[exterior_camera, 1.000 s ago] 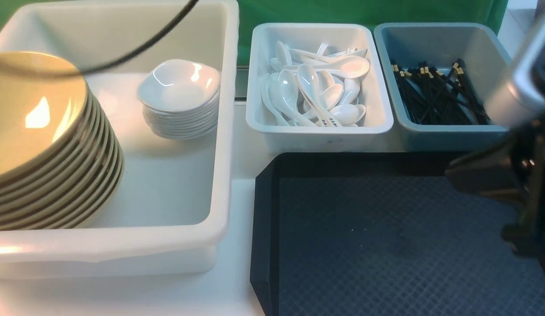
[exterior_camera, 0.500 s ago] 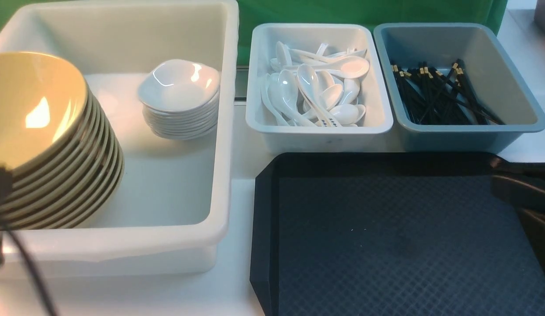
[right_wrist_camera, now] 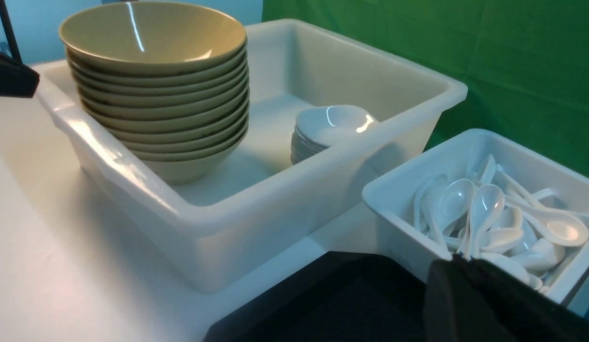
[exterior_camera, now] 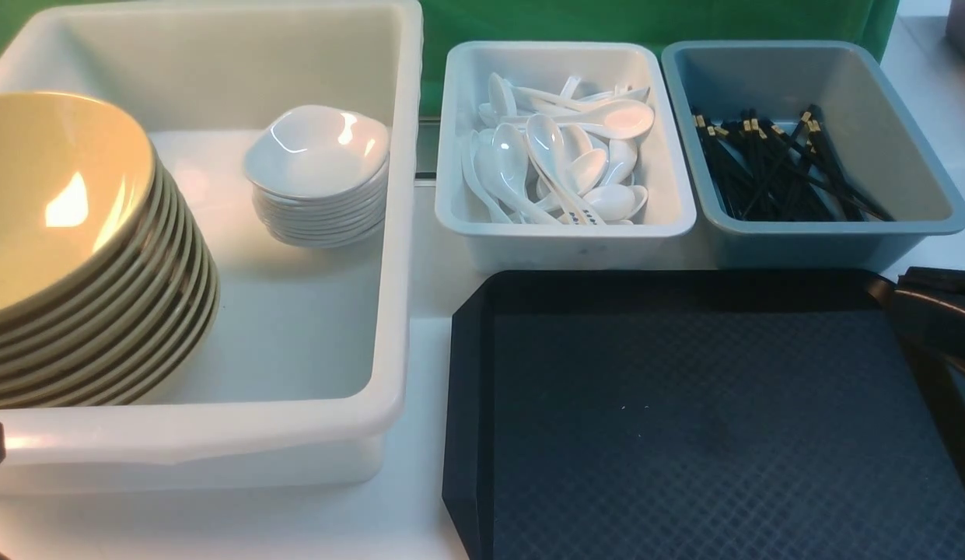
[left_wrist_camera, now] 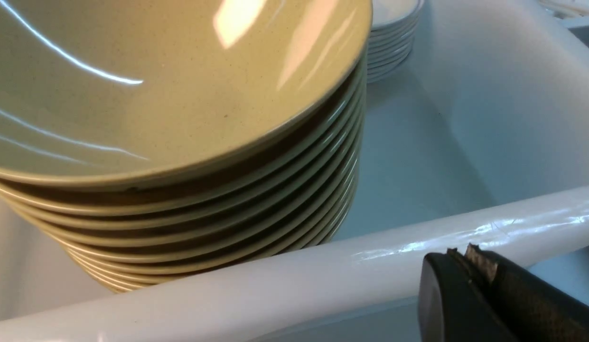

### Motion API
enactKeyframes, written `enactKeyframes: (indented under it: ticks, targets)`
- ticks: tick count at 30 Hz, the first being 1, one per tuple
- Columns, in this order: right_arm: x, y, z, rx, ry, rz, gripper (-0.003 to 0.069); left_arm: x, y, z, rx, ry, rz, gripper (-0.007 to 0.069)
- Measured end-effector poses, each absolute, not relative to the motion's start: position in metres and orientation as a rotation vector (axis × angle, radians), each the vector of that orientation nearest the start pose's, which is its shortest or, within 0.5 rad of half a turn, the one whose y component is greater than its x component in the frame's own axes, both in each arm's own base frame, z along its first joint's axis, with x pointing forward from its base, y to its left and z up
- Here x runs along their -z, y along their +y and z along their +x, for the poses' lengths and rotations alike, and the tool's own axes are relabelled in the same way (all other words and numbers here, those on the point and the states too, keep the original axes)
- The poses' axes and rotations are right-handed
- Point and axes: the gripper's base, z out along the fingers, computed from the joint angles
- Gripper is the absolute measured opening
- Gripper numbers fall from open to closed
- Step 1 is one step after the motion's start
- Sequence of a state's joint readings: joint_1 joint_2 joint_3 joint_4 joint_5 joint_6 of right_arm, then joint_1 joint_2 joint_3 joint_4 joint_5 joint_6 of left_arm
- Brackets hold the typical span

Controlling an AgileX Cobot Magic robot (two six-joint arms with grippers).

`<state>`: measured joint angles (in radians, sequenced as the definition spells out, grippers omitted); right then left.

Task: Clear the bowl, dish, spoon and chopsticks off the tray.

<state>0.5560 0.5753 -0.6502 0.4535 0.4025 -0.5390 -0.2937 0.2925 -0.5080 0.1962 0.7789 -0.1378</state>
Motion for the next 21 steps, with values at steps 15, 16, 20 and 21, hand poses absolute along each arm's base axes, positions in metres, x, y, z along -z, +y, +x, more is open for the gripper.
enactKeyframes:
  ticks: [15,16,20,21]
  targets:
    - [-0.352,0.074,0.091,-0.467,1.648,-0.706,0.0060,-0.296,-0.004,0.056,0.044,2.021,0.216,-0.0010]
    - [-0.350,0.074,0.090,-0.463,1.644,-0.699,0.0060,-0.296,-0.004,0.056,0.044,2.021,0.216,-0.0010]
    - [-0.335,0.061,0.085,-0.405,1.580,-0.611,0.0062,-0.296,-0.004,0.056,0.042,2.020,0.216,-0.0010]
    - [-0.334,0.059,0.084,-0.398,1.571,-0.601,0.0062,-0.296,-0.004,0.056,0.042,2.020,0.216,-0.0010]
